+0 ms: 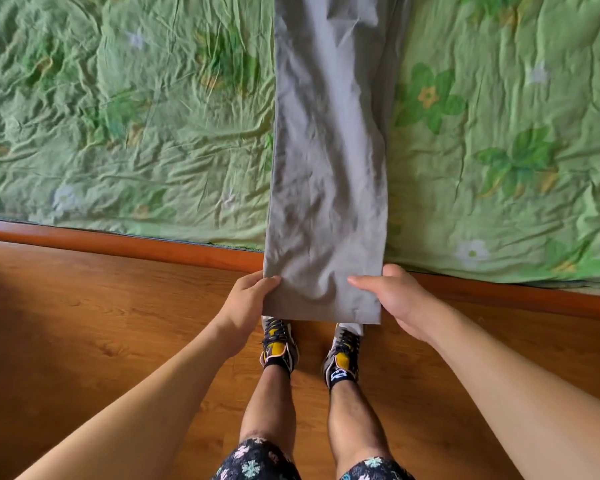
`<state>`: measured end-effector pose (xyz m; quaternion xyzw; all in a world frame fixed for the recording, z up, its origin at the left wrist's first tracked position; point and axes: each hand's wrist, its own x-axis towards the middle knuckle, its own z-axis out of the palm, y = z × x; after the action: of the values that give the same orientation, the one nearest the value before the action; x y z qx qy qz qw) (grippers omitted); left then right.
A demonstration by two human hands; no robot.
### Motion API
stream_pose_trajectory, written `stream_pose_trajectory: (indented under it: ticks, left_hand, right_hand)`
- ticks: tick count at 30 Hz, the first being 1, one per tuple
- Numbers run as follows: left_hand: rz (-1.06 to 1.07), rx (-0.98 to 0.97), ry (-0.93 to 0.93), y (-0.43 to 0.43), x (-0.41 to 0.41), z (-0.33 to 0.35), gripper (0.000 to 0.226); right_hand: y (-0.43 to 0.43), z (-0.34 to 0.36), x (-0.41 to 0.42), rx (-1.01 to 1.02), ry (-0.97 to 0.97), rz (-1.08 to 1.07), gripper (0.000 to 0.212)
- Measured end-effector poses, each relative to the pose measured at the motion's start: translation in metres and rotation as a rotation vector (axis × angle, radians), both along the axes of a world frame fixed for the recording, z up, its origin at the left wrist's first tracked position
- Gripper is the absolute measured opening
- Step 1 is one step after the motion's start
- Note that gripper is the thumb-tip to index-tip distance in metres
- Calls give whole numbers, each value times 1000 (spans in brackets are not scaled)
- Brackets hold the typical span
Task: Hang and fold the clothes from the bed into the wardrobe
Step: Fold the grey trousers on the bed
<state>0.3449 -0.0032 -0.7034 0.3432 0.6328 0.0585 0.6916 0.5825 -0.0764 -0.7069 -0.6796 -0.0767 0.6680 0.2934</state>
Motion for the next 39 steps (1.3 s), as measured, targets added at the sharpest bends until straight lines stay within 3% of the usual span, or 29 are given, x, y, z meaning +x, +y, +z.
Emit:
stream_pose_trajectory:
  ticks: [3,6,9,11,12,15,16,19,21,24,26,27,30,34,36,39]
  left_hand:
    - [38,56,-20,-8,-5,5,26]
    - [-116,164,151,-17,-6,5,23]
    - [-178,240,172,-7,0,15,28]
    - [-92,172,83,3,2,29,57]
    - [-73,163,38,9,2,38,61]
    - [-162,230,27,40,3,72,31]
    - [-188,257,36,54,5,86,29]
    - [-134,246,-74,114,17,126,33]
    - [-92,259,-190,166,33,148,29]
    - [-59,349,-242,245,70,151,25]
    - [-82,400,-132,283,96,131,28]
    - [-108,362,-91,294,104,114,24]
    - [-183,68,-126,298,114,57,19]
    - [-101,42,-77,285,115,13,46]
    - [-113,36,-56,279,115,4,46]
    - [-136,25,-55,273,110,0,34]
  right_hand:
    - [-9,-5,-2,8,-155,-24,20]
    - [-21,-4,-14,-24,-172,-23,20]
    - [-19,10,-17,101,-307,-50,66]
    - [-12,27,-14,184,-280,-56,82]
    - [-9,37,-11,221,-265,-38,77]
    - [20,72,11,237,-233,26,31]
    - [32,84,23,252,-168,20,25]
    - [82,120,60,331,84,-25,40]
    - [126,134,82,413,13,26,40]
    - [200,132,107,504,-295,23,11]
    - [238,113,121,476,-499,59,19]
    - [249,95,126,428,-503,58,22]
    - [248,32,126,190,-301,-8,29]
    - [234,-12,113,9,-349,14,98]
    - [230,-14,106,-18,-422,51,92]
    - [223,-10,94,40,-475,-26,43]
